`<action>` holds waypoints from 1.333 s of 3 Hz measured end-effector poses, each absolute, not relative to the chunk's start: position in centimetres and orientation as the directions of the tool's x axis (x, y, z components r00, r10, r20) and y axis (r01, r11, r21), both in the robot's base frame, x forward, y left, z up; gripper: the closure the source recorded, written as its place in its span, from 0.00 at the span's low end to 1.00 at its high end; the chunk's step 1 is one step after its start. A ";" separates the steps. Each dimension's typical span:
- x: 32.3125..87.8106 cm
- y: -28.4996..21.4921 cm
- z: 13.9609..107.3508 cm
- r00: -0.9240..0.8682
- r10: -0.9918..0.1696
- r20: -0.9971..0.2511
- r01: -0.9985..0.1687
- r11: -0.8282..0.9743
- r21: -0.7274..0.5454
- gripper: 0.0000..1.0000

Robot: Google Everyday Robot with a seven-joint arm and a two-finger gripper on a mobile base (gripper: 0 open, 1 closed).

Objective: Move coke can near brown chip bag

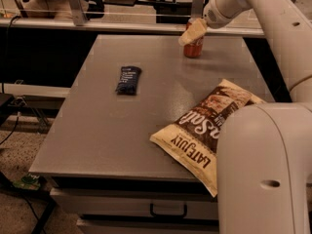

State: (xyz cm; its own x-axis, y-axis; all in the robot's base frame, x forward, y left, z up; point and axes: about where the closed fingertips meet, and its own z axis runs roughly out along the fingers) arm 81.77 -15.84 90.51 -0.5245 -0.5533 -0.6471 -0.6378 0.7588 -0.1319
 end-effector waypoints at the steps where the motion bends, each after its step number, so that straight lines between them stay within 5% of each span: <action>1: 81.9 -16.0 90.7 -0.518 -0.543 -0.661 -0.641 0.758 -0.120 0.46; 3: 79.6 -15.8 92.6 -0.460 -0.573 -0.678 -0.695 0.708 -0.126 0.98; 4: 75.8 -15.1 94.1 -0.387 -0.628 -0.675 -0.768 0.625 -0.141 1.00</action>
Offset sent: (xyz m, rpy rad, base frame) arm -0.0054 -0.0101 0.0141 0.0402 -0.0228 0.0216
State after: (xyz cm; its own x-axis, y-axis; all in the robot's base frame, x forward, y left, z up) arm 75.76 -15.06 94.11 -0.3869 -0.6281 -0.6752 -0.7681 0.6246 -0.1409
